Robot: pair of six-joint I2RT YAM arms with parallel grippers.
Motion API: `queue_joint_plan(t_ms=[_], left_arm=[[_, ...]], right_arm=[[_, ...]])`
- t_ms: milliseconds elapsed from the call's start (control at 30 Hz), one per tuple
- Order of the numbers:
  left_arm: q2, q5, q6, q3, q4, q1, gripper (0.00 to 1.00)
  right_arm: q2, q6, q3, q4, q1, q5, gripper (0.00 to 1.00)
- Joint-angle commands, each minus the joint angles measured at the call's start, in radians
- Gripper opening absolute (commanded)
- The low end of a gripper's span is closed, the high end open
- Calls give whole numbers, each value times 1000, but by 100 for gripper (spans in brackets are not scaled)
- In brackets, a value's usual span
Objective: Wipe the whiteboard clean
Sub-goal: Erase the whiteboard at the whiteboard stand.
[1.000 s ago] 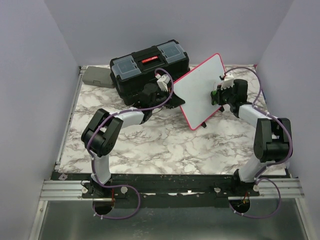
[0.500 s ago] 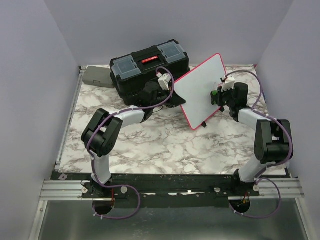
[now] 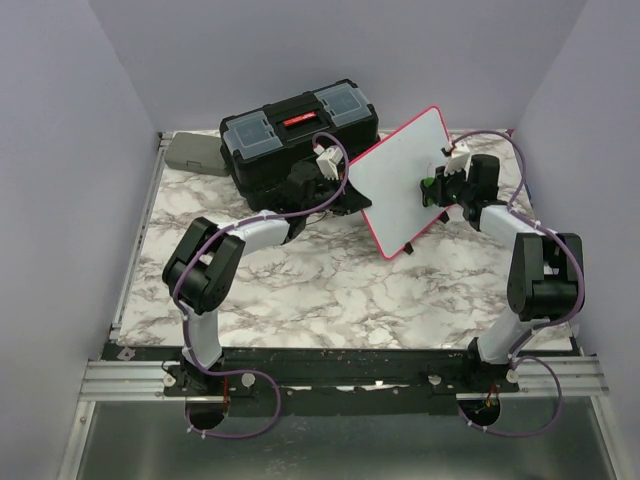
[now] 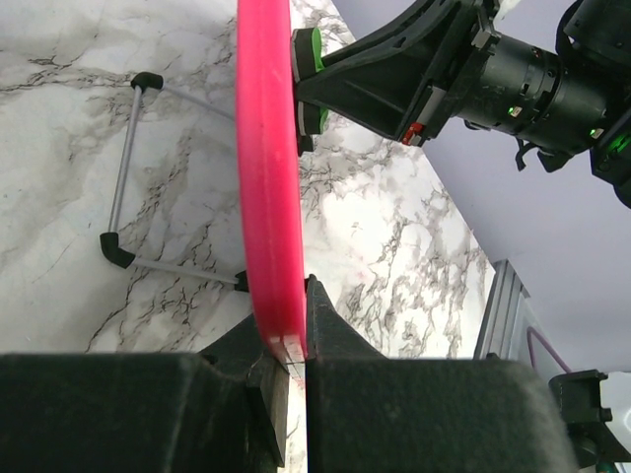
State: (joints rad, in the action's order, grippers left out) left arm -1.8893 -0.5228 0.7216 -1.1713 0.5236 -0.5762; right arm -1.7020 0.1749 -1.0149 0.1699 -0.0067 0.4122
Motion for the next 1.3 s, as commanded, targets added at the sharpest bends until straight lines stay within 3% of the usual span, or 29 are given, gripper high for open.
queue_joint_plan(t_ms=[0, 133, 233, 433, 533, 600, 733, 867, 1000, 1133, 1267], left_arm=[[32, -88, 4, 2, -60, -27, 0], [32, -86, 3, 1, -62, -25, 0], [29, -88, -1, -4, -66, -25, 0], [17, -114, 6, -8, -43, -25, 0], [12, -127, 9, -11, -34, -24, 0], [10, -132, 4, -11, -37, -24, 0], [7, -145, -2, -10, -44, -20, 0], [6, -162, -11, -10, -51, -16, 0], [1, -187, -18, -13, -56, -8, 0], [-2, -202, -17, -14, -57, -3, 0], [-10, -207, -15, -18, -53, -2, 0]], right_arm=[[-10, -60, -30, 85, 13, -123, 1], [-18, -78, -35, 78, 13, -244, 1], [-16, -35, -24, 42, 13, -213, 1], [-23, 233, -70, -258, 14, 292, 1], [-26, 229, -77, -257, 13, 391, 1], [-13, 148, -51, -136, 13, 342, 1], [0, -42, -10, 112, 13, 73, 1], [-37, -127, -50, 117, 14, -219, 1], [-47, -111, -25, 109, 14, -269, 1], [-33, 67, -28, -32, -13, -54, 1], [-73, 323, -105, -359, -15, 282, 1]])
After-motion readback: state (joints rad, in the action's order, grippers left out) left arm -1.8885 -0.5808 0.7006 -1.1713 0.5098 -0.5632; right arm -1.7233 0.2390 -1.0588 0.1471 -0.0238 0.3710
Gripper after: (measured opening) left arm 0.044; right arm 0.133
